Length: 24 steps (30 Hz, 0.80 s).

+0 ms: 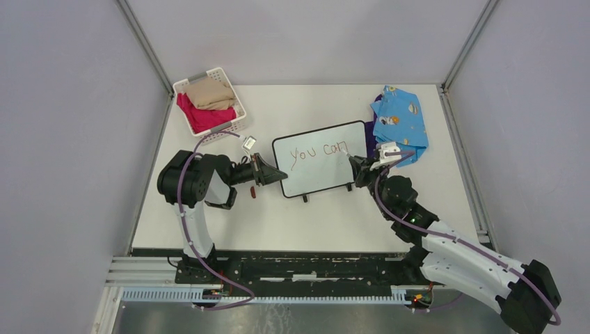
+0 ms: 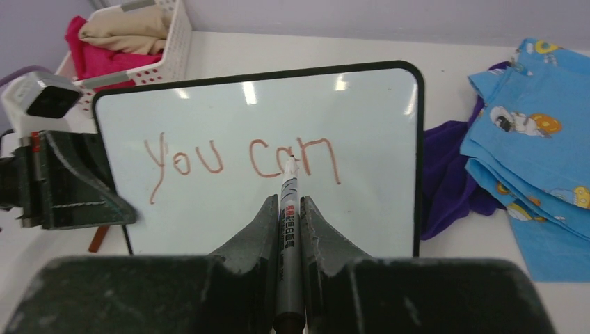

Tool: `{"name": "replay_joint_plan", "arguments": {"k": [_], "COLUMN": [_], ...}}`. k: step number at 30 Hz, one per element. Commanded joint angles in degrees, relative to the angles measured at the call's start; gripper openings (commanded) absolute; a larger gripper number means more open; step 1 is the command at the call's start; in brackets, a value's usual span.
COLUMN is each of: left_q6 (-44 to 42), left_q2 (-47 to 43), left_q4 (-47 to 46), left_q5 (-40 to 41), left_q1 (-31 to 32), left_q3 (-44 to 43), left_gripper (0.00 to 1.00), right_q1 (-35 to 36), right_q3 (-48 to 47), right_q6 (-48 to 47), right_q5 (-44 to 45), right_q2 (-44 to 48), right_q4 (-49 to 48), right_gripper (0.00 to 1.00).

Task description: Write a sentence on the whiteboard

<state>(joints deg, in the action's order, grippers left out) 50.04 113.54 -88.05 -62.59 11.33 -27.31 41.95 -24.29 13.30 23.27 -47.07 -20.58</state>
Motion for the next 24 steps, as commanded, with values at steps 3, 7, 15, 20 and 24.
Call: {"name": "replay_joint_plan", "arguments": {"k": [3,7,15,20,24], "left_q6": [-0.7,-1.6,-2.6,-2.7,-2.9], "left_q2": [1.6,1.1,0.8,0.8,0.7], "left_q4": [-8.7,-7.0,-5.3,-4.4,-3.8], "left_q5": [-1.7,-1.6,-1.5,-1.6,-1.5], "left_q1": [0.1,0.1,0.3,0.3,0.2], "left_q3": [0.3,0.3,0.2,-0.1,-0.1], "left_gripper": [0.02,0.02,0.02,0.02,0.02], "right_q1": [10.6,16.5,26.6,27.0,27.0], "right_q3": [1.6,3.6,-0.3,-2.8,-3.9], "right_q6": [-2.7,-3.9,-8.2,-8.3,-8.3], "right_q5": [4.0,6.6,13.5,13.7,14.3], "right_q2": [1.1,-2.3,-13.3,-18.0,-20.2], "right_q4": [-1.6,-3.6,-8.1,-10.1,-12.8], "right_gripper": [0.00,0.00,0.00,0.00,0.00]}}
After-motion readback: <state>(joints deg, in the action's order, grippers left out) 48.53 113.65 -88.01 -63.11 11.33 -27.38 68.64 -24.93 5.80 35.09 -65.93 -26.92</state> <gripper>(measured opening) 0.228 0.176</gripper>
